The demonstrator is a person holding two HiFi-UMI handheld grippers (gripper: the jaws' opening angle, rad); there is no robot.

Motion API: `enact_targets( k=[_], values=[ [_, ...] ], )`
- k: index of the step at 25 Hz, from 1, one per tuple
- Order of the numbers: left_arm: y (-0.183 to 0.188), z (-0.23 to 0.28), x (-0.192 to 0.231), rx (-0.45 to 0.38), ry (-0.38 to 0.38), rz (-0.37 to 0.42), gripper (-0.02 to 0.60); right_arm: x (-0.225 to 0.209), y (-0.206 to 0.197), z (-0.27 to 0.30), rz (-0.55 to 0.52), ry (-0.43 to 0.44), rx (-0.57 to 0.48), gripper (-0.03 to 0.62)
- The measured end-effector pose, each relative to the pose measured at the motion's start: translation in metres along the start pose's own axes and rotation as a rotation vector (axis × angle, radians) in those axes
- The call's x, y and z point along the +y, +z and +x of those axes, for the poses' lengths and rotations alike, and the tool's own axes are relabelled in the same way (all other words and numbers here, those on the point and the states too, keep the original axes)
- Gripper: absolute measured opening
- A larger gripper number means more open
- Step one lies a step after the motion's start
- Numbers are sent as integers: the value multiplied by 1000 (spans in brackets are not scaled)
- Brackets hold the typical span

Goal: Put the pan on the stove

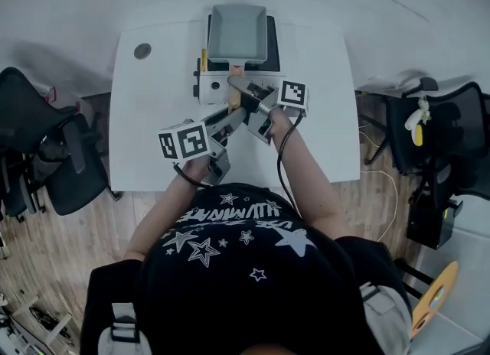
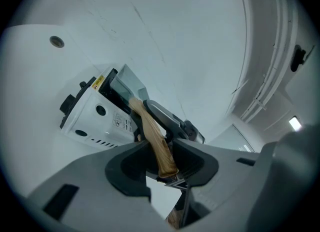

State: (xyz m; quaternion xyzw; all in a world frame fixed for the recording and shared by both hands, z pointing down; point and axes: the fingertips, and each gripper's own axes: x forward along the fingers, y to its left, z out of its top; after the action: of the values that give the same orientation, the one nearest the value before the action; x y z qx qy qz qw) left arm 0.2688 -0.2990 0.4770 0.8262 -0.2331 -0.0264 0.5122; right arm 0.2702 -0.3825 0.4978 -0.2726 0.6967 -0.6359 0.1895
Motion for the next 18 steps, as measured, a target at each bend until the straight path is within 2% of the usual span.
enact_targets(
  k=[6,18],
  values=[
    [-3,6,2,-37,22,-18,138,-6,1,-2,3,4,36,130],
    [-12,14,4,-54,51,-20,138,-17,2,-9,36,11,47,130]
  ],
)
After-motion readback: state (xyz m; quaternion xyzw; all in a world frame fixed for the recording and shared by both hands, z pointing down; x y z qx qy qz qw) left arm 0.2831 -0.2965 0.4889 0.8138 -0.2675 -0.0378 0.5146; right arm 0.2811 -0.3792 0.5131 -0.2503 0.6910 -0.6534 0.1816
